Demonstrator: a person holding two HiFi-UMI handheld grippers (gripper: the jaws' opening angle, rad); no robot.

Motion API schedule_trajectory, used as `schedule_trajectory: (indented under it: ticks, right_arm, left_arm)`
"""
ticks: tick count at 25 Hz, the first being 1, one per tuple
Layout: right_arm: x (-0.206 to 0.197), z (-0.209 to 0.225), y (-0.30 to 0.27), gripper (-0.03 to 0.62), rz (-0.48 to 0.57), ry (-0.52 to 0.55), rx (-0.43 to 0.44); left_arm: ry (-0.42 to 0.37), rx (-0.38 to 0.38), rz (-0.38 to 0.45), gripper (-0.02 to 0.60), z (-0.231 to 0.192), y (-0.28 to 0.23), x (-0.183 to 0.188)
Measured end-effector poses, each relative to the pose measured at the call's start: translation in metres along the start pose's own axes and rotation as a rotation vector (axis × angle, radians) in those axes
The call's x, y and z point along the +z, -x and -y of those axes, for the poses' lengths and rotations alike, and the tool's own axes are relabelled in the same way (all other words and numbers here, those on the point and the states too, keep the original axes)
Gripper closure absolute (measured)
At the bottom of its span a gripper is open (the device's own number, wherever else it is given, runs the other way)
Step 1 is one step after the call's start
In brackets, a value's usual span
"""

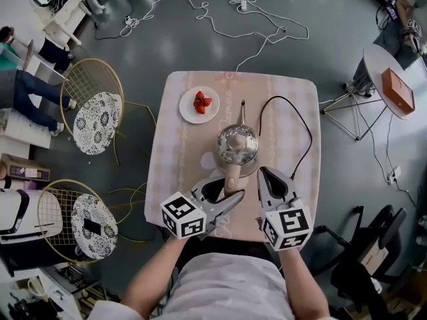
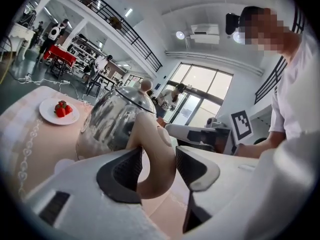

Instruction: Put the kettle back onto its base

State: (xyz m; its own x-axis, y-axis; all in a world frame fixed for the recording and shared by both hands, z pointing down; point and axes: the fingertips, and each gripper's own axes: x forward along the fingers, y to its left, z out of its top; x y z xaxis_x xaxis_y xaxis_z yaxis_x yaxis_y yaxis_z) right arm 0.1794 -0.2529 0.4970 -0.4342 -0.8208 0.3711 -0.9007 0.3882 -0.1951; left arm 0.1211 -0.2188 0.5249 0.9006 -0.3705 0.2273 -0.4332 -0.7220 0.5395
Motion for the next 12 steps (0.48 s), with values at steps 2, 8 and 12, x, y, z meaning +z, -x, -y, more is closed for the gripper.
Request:
schedule_trajectory:
  ticks: [2, 8, 12]
  right_arm:
    - [0.000, -0.007, 0.000, 0.588, -0.006, 0.002, 0.017]
    - [0.006, -0.023, 0.001, 0.588, -0.004, 0.008, 0.044]
    - [0.011, -0.028, 0.006, 0.588, 0.006, 0.006, 0.023]
  left_arm:
    - [-0.006, 0.041, -0.001, 0.372, -0.003, 0.004, 0.000]
    - [-0.022, 0.130, -0.014, 0.367, -0.006, 0.015, 0.006]
    - [-0.040, 0.171, -0.023, 0.367, -0.006, 0.021, 0.008]
